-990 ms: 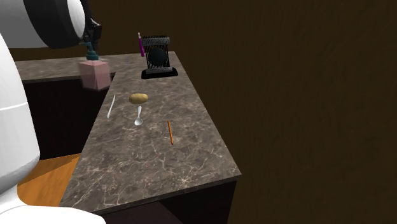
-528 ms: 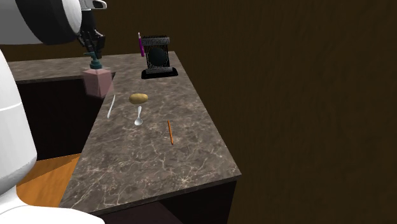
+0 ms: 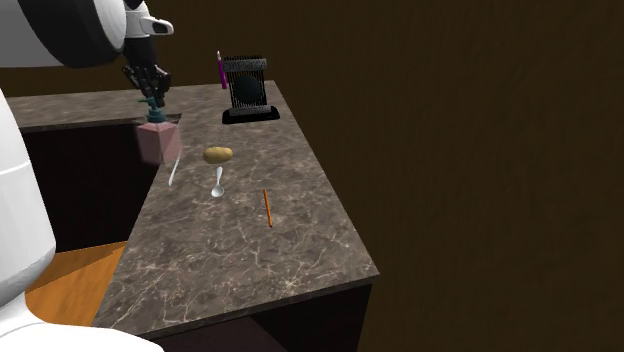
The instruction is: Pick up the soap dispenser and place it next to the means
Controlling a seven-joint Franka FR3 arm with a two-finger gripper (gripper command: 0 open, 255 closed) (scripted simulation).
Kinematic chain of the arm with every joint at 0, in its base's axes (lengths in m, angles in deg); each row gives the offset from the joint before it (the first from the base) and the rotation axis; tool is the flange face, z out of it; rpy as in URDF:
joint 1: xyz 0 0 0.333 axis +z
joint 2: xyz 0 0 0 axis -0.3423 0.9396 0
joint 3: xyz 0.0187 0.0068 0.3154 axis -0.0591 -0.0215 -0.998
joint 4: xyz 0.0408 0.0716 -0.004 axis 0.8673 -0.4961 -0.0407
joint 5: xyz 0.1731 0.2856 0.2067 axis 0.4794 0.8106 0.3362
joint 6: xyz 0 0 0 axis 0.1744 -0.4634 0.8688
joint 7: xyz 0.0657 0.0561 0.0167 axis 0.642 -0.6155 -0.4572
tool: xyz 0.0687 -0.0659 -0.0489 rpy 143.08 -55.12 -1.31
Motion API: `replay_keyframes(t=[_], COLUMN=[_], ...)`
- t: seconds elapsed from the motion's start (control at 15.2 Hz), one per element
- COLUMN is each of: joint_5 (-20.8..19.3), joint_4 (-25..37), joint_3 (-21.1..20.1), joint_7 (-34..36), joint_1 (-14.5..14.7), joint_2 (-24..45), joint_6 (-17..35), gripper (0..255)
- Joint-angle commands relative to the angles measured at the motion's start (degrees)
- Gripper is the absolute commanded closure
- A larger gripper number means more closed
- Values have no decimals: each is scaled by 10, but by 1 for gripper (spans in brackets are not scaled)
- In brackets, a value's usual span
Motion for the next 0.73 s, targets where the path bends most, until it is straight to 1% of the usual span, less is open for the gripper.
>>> replay_keyframes(t=[0.0,0.66], joint_5=[0,-2], joint_4=[-17,-88], joint_3=[0,3], joint_7=[0,1], joint_1=[-1,-4], joint_2=[-1,3], joint_6=[16,92], gripper=[255,255])
